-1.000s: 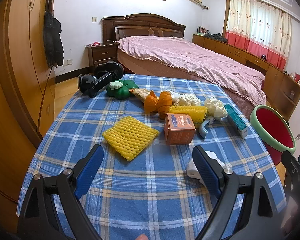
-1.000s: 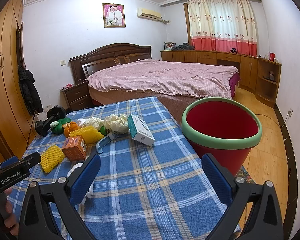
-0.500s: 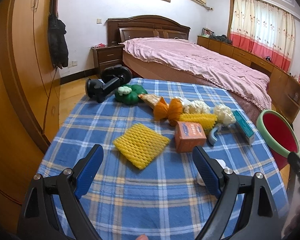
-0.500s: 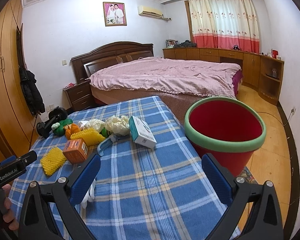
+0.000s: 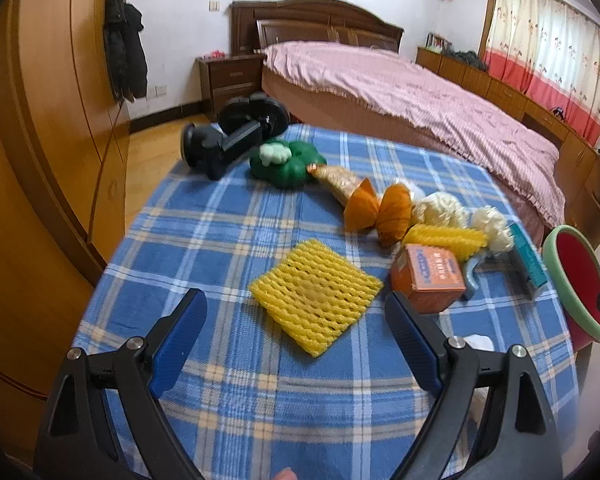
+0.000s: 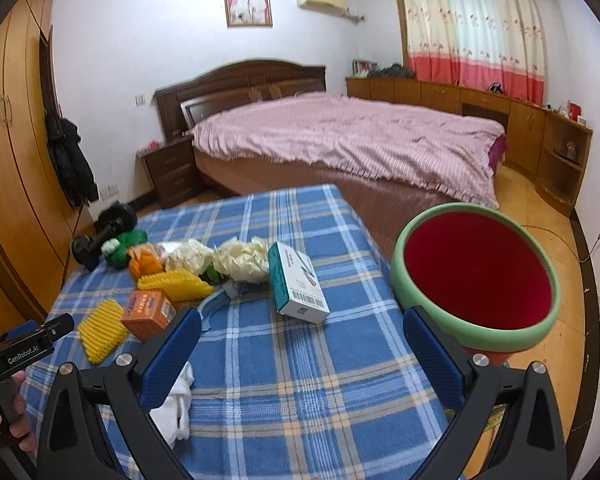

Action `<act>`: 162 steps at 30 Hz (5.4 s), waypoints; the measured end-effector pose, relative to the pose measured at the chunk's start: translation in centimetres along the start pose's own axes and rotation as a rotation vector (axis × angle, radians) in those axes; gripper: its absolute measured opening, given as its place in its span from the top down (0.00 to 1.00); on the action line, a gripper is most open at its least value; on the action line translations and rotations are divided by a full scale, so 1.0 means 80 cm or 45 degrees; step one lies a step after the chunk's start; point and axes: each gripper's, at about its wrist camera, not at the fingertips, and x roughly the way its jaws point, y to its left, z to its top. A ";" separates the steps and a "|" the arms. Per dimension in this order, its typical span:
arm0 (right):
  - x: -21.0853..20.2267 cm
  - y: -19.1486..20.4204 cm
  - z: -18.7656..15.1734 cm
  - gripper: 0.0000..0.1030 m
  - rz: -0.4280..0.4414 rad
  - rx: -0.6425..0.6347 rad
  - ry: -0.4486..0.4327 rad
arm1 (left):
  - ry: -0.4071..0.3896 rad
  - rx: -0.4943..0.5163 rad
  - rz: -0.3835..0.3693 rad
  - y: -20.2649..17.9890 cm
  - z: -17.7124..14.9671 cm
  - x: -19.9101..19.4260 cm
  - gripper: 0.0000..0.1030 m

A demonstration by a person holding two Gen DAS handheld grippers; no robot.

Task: Collect trash
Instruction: 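Grasp the yellow foam net with the left tool while the right tool grasps the teal box, then carry the foam net and teal box over the red bucket and release both, then move both open tools back over the table items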

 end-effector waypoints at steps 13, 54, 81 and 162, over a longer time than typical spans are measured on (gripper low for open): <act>0.101 -0.008 0.023 0.00 0.000 0.031 0.197 | 0.157 0.007 0.023 0.006 0.008 0.080 0.16; 0.120 -0.016 0.018 0.79 -0.060 0.095 0.231 | 0.090 -0.108 -0.456 0.020 0.017 0.075 0.89; -0.012 -0.089 0.012 0.79 0.010 0.256 0.051 | -0.138 0.094 -0.580 -0.100 0.078 -0.051 0.89; -0.014 -0.132 0.042 0.36 0.106 0.318 0.032 | 0.016 0.222 -0.433 -0.213 0.083 -0.039 0.68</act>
